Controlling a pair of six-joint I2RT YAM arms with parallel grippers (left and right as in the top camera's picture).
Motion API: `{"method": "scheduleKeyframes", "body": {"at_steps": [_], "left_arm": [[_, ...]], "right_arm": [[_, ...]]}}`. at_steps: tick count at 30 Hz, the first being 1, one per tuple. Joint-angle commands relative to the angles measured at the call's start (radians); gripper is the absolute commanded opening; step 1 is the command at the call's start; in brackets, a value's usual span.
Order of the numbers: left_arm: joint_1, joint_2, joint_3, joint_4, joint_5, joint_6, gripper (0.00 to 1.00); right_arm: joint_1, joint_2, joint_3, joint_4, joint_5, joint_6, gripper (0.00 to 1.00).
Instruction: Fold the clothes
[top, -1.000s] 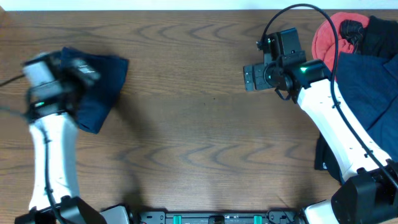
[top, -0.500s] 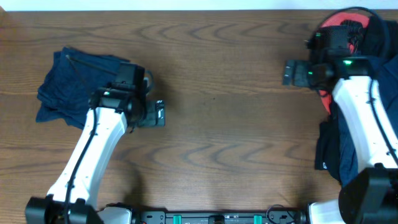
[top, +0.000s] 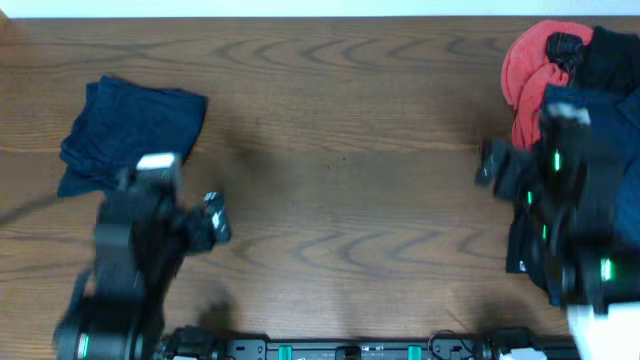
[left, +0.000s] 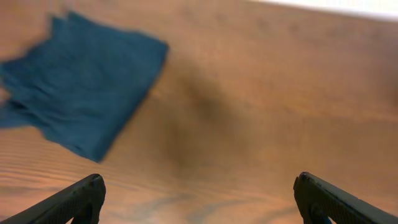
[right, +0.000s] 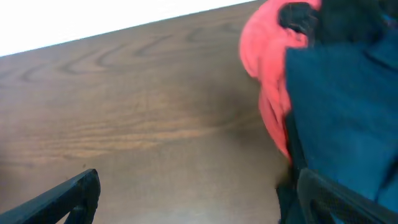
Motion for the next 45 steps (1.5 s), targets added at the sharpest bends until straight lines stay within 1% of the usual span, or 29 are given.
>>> {"method": "scheduleKeyframes", "body": {"at_steps": [1,4,8,14,18,31,37,41,45], "left_arm": [[0.003,-0.109,-0.065,0.038,-0.080,-0.005,0.98],[0.003,-0.182,-0.071,0.040,-0.080,-0.005,0.98],[0.003,-0.213,-0.071,0.018,-0.079,-0.004,0.98],[0.003,-0.211,-0.071,0.007,-0.079,-0.004,0.98],[0.003,-0.212,-0.071,0.007,-0.079,-0.005,0.98],[0.003,-0.211,-0.071,0.007,-0.080,-0.005,0.98],[0.003,-0.212,-0.071,0.007,-0.080,-0.005,0.98],[0.003,-0.212,-0.071,0.007,-0.079,-0.004,0.98],[0.003,-0.212,-0.071,0.007,-0.079,-0.005,0.98]], "right_arm": [[0.009,-0.161,-0.133,0.006,0.169,0.141,0.99],[0.009,-0.293,-0.209,-0.026,0.180,0.141,0.99],[0.009,-0.381,-0.242,-0.145,0.180,0.141,0.99],[0.009,-0.398,-0.244,-0.367,0.180,0.141,0.99],[0.009,-0.398,-0.244,-0.445,0.180,0.141,0.99],[0.009,-0.398,-0.244,-0.443,0.180,0.141,0.99],[0.007,-0.483,-0.254,-0.426,0.172,0.138,0.99],[0.006,-0.613,-0.308,-0.309,0.139,0.035,0.99],[-0.019,-0.760,-0.433,-0.093,0.040,-0.129,0.99]]}}
